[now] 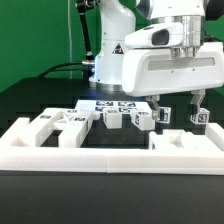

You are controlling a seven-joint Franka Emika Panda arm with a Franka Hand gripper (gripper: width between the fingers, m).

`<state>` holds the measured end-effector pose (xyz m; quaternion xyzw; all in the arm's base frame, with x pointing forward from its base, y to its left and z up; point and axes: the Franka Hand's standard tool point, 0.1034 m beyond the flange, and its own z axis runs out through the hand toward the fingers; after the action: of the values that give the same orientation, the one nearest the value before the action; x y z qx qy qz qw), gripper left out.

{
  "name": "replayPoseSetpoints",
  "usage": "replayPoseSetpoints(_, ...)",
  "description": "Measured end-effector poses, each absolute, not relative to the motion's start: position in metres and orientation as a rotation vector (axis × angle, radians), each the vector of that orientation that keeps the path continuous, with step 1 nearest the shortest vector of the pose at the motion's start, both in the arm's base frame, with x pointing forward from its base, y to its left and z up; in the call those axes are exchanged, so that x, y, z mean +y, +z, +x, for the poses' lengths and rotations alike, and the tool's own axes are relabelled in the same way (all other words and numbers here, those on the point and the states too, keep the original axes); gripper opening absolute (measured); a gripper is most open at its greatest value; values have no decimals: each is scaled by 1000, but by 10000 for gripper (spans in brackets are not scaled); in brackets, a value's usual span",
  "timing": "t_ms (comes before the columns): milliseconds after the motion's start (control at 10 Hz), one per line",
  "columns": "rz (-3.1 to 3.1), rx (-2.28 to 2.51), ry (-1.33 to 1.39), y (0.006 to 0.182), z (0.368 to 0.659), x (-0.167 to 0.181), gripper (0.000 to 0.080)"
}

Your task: Assemble chair

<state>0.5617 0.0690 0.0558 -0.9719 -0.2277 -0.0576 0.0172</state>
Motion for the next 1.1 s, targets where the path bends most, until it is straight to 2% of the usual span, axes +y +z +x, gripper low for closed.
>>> replayPoseSetpoints(300,-3026,-702,-179,57,559,64,649)
replayPoseSetpoints(500,-3033,-751,-188,54,516,43,649)
replayPoseSetpoints(600,-3035,-742,-164,51,506,38,649)
replayPoseSetpoints(900,-3032,-725,-112,50,506,42,649)
replayPoseSetpoints(1100,-3027,-675,87,51,501,52,649)
